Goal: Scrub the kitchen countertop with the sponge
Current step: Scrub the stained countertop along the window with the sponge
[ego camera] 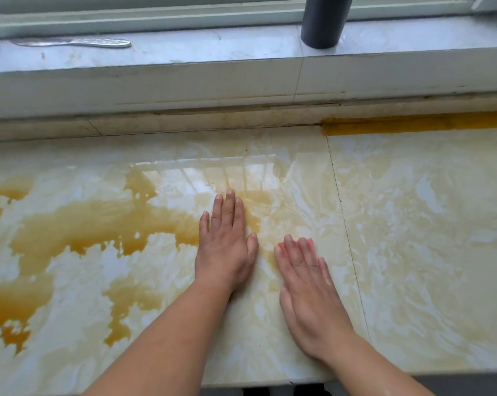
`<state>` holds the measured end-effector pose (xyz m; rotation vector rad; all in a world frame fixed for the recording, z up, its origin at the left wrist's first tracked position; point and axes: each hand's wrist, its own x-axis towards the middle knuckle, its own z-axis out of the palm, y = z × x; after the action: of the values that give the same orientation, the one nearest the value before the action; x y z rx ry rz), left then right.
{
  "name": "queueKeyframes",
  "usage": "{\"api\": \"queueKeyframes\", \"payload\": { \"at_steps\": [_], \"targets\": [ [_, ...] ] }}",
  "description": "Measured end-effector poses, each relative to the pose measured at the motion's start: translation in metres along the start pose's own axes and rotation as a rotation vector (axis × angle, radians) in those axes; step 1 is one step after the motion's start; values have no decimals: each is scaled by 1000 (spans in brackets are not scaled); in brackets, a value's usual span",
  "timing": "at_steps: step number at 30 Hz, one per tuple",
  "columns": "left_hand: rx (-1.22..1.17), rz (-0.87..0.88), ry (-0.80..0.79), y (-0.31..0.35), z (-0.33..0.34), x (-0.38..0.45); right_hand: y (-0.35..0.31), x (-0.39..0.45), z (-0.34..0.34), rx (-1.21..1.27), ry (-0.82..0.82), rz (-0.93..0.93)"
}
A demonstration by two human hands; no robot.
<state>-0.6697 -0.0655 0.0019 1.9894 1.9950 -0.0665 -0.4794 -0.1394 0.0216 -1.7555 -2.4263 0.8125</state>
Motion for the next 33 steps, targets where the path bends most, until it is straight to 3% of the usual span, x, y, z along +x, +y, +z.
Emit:
{"api": "queueKeyframes", "payload": {
  "at_steps": [9,17,21,26,33],
  "targets": [
    [0,-10,-5,1,-2,1,-14,144,-42,-26,-27,22],
    [-5,-6,-25,0,-1,-1,5,24,-6,-39,0,-70],
    [-77,-48,8,0,-8,13,4,78,-20,-38,45,15],
    [-85,7,72,-20,-39,90,3,171,-60,-13,103,127],
    [-24,11,66,-30,-31,116,13,128,-34,-15,104,97]
  ]
}}
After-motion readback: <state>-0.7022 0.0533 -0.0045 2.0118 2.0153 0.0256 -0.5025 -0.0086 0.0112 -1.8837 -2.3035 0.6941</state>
